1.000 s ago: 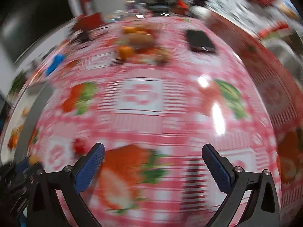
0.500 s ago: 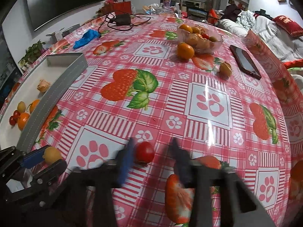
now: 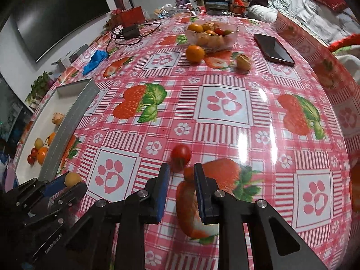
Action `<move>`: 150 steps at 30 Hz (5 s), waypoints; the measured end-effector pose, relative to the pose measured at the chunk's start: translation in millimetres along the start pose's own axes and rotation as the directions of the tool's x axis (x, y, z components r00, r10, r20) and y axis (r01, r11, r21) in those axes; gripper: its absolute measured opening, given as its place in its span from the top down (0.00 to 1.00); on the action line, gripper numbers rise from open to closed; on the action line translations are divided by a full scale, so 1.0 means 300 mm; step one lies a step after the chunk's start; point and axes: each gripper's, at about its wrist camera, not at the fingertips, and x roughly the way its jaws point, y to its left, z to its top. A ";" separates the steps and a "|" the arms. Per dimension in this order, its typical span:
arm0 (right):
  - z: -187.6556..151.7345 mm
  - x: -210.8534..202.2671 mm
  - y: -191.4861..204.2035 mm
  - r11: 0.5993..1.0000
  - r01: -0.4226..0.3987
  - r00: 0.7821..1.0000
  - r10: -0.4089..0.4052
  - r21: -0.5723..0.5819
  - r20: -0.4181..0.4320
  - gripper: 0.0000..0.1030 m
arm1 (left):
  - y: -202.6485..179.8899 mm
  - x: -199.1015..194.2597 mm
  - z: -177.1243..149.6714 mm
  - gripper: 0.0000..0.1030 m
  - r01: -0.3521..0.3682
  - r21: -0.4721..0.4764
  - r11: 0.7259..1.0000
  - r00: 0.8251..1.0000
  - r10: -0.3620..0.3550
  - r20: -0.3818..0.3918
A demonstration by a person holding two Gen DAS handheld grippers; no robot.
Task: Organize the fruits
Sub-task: 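Hold the kiwi in the left tool while the right tool grasps a red tomato, then carry kiwi and tomato over the white tray and open both tools, then move both tools back toward the fruit bowl on the tablecloth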
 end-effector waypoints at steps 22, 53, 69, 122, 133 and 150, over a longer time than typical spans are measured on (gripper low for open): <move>-0.017 0.007 -0.017 0.999 0.041 0.999 -0.041 -0.007 -0.008 0.24 | 0.002 -0.003 -0.003 0.70 -0.007 0.000 1.000 1.000 0.007 0.006; 0.016 -0.017 0.082 0.991 0.025 0.999 -0.019 -0.129 0.047 0.78 | 0.043 -0.045 0.006 0.70 0.062 -0.041 0.997 0.998 -0.061 0.034; 0.035 -0.068 0.137 0.994 -0.026 0.998 0.032 -0.109 0.053 0.78 | 0.177 -0.195 0.039 0.70 0.073 -0.114 0.991 0.991 -0.059 0.121; 0.263 0.214 0.770 0.916 -0.167 0.985 0.142 -0.365 -0.094 0.78 | 0.694 -0.073 0.108 0.64 -0.073 -0.326 0.943 0.992 0.104 0.078; 0.278 0.204 0.733 0.933 -0.142 0.989 0.123 -0.330 -0.080 0.42 | 0.691 -0.082 0.108 0.23 -0.080 -0.356 0.931 0.990 0.117 0.083; 0.294 0.097 0.365 0.989 -0.067 0.998 0.067 -0.131 -0.001 0.00 | 0.478 -0.181 0.214 0.22 -0.050 -0.216 0.975 0.994 0.070 0.088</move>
